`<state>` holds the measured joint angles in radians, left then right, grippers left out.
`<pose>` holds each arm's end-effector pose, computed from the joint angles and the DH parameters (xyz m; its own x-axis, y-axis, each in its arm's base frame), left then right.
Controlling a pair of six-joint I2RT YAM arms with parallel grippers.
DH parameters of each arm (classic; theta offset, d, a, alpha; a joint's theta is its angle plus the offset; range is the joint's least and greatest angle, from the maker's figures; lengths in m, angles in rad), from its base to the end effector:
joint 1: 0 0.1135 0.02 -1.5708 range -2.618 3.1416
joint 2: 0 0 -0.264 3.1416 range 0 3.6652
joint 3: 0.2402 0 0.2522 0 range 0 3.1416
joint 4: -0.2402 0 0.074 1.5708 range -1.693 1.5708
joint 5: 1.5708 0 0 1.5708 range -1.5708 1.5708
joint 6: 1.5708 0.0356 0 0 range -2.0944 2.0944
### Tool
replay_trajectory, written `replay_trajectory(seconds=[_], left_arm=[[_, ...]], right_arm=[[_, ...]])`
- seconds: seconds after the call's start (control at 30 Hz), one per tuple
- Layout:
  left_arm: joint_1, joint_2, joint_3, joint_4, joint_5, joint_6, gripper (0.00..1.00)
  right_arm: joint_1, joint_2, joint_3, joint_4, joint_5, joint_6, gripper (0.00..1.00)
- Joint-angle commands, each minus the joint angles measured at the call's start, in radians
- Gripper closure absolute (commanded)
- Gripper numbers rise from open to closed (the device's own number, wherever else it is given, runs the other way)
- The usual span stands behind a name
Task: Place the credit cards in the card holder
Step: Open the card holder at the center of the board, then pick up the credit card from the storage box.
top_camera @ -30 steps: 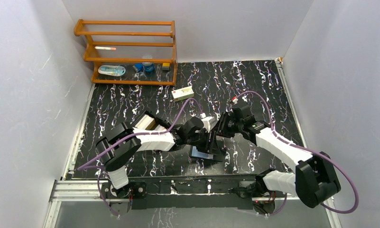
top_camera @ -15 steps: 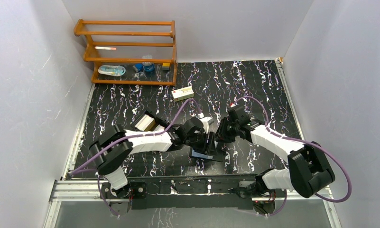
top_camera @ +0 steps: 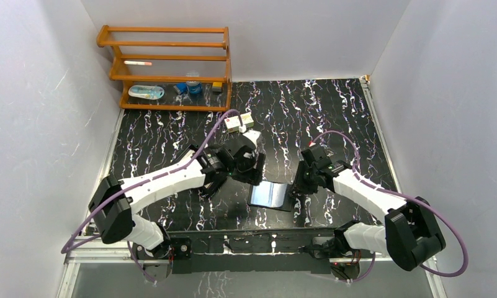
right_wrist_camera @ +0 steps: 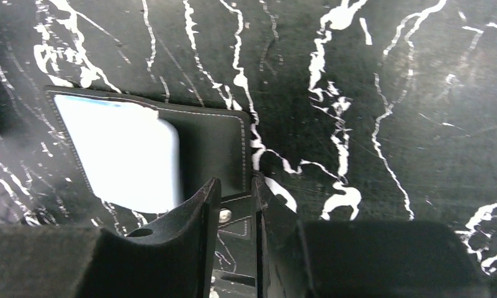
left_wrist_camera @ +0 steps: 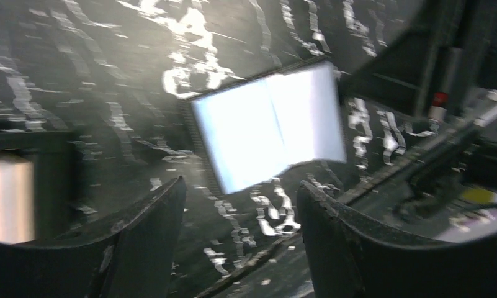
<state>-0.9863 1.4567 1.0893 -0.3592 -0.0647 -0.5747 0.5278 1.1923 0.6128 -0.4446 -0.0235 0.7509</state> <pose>0.1796 -0.2673 0.2710 -0.7456 0.1438 -0.6507 0.4769 0.7972 -0.3702 0.1873 0.1101 0.1813 -0.8903 0.2706 -0.3664 0.1277 0.9205 0.3694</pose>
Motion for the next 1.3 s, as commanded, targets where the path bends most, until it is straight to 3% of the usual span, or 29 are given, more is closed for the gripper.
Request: replay_trajectory(seconds=[0.0,0.1,0.3,0.53,0.77,1.0,1.27], left_arm=[[0.056,-0.071,0.123,-0.276,-0.206,0.211,0.34],[0.094,-0.077,0.179,-0.376,-0.286,0.303,0.32],[0.252,-0.084,0.16,-0.421,-0.286,0.425,0.27],[0.433,-0.117,0.118,-0.39,-0.195,0.425,0.33],[0.478,-0.094,0.018,-0.264,-0.228,0.584,0.36],[0.491,-0.007,-0.014,-0.199,-0.291,0.627,0.39],[0.499,-0.001,-0.06,-0.165,-0.288,0.592,0.39]], right_arm=[[0.0,-0.03,0.036,-0.072,0.074,-0.019,0.68],[0.0,-0.054,0.072,-0.103,0.065,-0.012,0.68],[0.02,-0.121,0.149,-0.098,-0.034,0.045,0.69],[0.253,-0.102,0.169,0.076,0.029,0.264,0.71],[0.354,0.045,0.19,0.15,0.075,0.286,0.71],[0.388,0.124,0.181,0.151,0.098,0.281,0.72],[0.388,0.111,0.16,-0.011,0.296,0.276,0.73]])
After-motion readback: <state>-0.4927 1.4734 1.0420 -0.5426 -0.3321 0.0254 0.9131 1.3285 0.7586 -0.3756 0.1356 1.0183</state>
